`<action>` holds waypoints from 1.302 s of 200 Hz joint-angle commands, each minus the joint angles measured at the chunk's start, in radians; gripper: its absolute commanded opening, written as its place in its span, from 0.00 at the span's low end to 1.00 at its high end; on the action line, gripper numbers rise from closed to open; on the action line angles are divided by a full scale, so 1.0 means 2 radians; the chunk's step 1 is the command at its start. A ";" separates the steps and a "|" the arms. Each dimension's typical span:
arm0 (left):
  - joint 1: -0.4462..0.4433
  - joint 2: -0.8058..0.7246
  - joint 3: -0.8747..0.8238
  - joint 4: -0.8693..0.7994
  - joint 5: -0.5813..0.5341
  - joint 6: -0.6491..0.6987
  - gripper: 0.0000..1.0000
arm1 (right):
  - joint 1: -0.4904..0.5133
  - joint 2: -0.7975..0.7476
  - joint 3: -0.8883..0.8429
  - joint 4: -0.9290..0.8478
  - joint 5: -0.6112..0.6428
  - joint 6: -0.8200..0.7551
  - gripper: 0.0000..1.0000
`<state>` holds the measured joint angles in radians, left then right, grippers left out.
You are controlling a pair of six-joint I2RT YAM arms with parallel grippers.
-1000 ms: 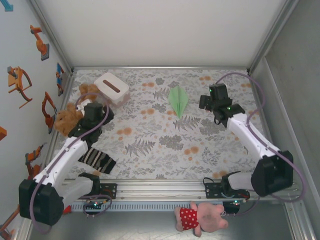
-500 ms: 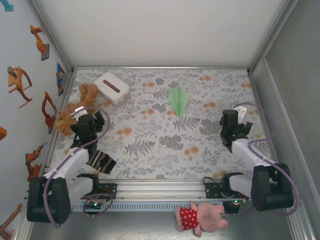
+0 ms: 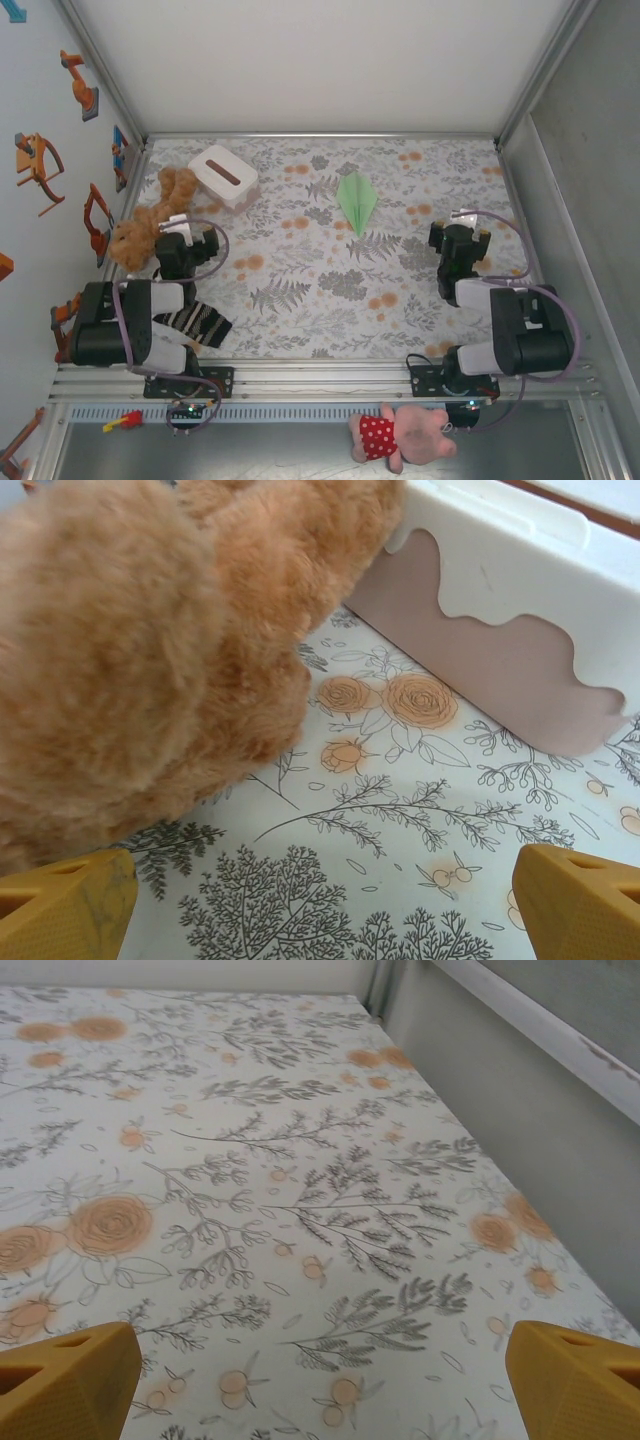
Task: Fold a paper plane with a square sheet of paper (pick it up from the middle)
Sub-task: Reset both arms
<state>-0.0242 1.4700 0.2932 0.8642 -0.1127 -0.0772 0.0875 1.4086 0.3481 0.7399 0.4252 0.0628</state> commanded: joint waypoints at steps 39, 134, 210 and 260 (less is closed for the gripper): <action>0.003 0.035 0.042 0.015 0.011 0.010 0.96 | -0.029 0.060 -0.013 0.116 -0.083 0.002 0.93; -0.006 0.035 0.057 -0.015 0.000 0.020 0.96 | -0.043 0.067 0.009 0.086 -0.089 0.018 0.99; -0.005 0.035 0.059 -0.017 0.004 0.019 0.96 | -0.043 0.067 0.009 0.085 -0.089 0.018 0.99; -0.002 0.036 0.059 -0.017 0.008 0.018 0.96 | -0.043 0.067 0.009 0.085 -0.089 0.018 0.99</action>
<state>-0.0322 1.5368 0.3954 0.8360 -0.1101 -0.0574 0.0074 1.5436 0.3408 0.9020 0.2501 0.0822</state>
